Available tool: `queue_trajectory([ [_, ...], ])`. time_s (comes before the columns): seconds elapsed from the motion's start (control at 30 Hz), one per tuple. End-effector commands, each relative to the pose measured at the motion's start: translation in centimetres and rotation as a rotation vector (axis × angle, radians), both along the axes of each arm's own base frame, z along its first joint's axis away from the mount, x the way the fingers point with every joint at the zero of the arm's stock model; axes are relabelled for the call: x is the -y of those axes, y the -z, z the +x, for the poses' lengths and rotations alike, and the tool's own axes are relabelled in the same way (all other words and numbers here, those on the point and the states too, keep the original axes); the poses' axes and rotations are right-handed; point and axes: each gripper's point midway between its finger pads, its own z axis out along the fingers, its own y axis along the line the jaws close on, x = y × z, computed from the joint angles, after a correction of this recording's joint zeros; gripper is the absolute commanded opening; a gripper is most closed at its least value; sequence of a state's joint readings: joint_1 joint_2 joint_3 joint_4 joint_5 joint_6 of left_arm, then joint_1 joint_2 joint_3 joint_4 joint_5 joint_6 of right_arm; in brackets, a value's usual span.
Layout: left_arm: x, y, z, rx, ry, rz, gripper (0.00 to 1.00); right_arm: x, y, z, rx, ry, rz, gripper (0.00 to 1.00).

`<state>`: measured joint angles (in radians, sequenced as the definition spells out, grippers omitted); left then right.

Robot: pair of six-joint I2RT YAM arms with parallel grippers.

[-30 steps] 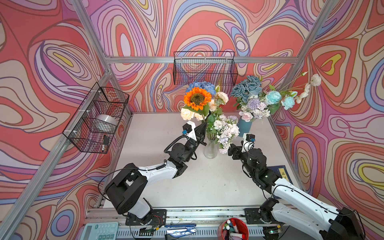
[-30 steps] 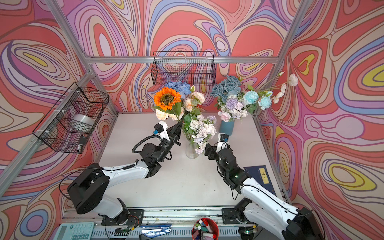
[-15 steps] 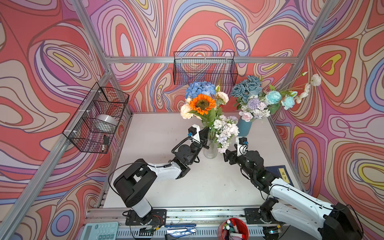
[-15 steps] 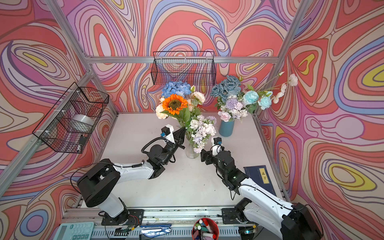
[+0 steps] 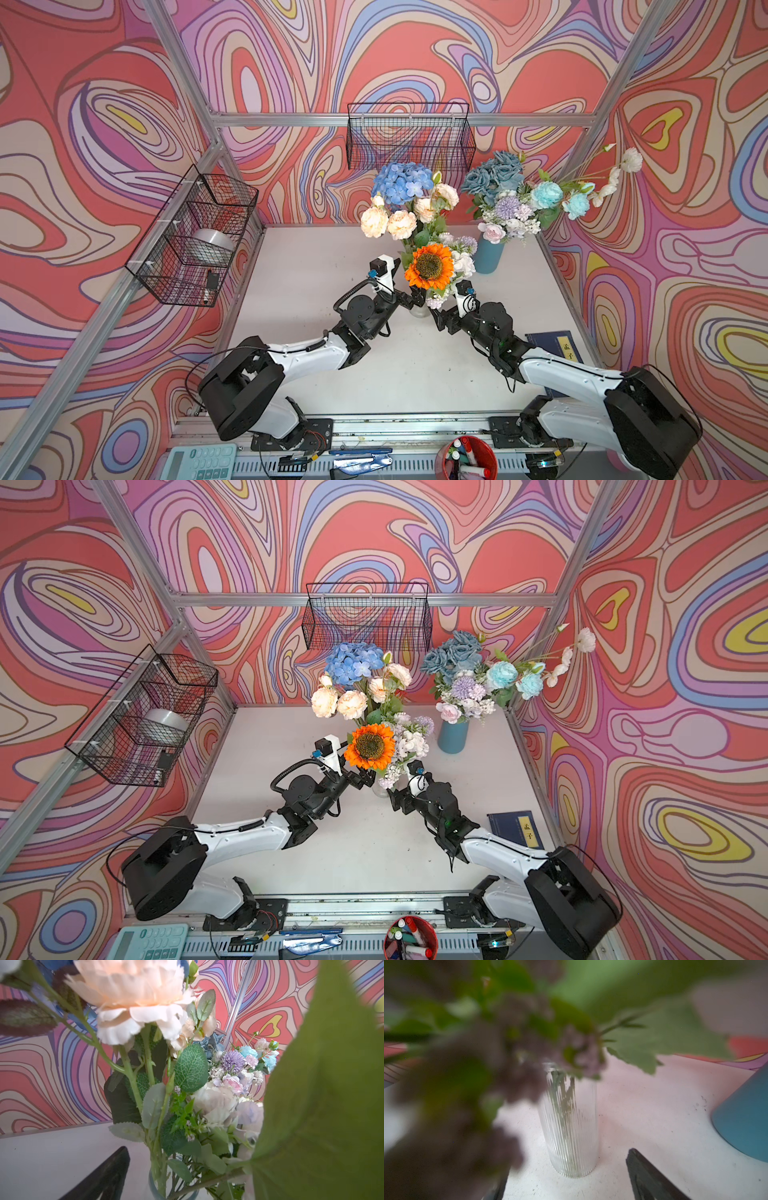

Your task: Arrange the flowers into the vase

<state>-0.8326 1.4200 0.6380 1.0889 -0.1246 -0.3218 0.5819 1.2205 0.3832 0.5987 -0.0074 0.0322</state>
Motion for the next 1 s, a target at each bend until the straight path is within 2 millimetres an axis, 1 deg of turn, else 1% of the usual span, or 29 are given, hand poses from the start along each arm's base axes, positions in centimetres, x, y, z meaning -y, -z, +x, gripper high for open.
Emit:
queue_trajectory([
  [0.0,-0.7,2.7,-0.5,-0.102,-0.009,0.040,1.00,-0.9,-1.5,0.6,0.096,-0.039,0.005,0.90],
  [0.1,-1.9,4.0,-0.6,-0.151,-0.046,0.048,1.00,-1.2,-1.4,1.0,0.120,-0.045,0.005,0.90],
  [0.17,-2.3,4.5,-0.7,-0.170,-0.056,0.057,1.00,-1.5,-1.4,1.2,0.134,-0.051,0.005,0.90],
  [0.27,-2.4,4.8,-0.7,-0.192,-0.065,0.067,1.00,-1.7,-1.5,1.8,0.154,-0.046,0.004,0.91],
  [0.4,-3.2,5.1,-0.7,-0.208,-0.096,0.066,1.00,-1.6,-2.0,2.7,0.206,-0.031,0.034,0.91],
  [0.47,-3.9,5.2,-0.6,-0.212,-0.129,0.062,1.00,-1.5,-2.1,3.0,0.226,-0.022,0.053,0.91],
  [0.53,-4.8,4.9,-0.5,-0.208,-0.166,0.050,1.00,-1.8,-2.1,3.5,0.235,-0.028,0.059,0.90],
  [0.57,-5.5,6.1,-0.7,-0.223,-0.184,0.070,1.00,-2.0,-2.0,3.6,0.237,-0.035,0.061,0.90],
  [0.7,-7.1,6.4,-0.8,-0.224,-0.238,0.065,1.00,-2.7,-1.7,4.6,0.229,-0.049,0.054,0.90],
  [0.83,-8.7,7.5,-0.9,-0.255,-0.265,0.036,1.00,-3.1,-1.6,5.6,0.220,-0.059,0.052,0.90],
  [0.97,-9.4,8.4,-0.8,-0.280,-0.269,0.021,1.00,-3.9,-1.1,6.5,0.200,-0.078,0.048,0.89],
])
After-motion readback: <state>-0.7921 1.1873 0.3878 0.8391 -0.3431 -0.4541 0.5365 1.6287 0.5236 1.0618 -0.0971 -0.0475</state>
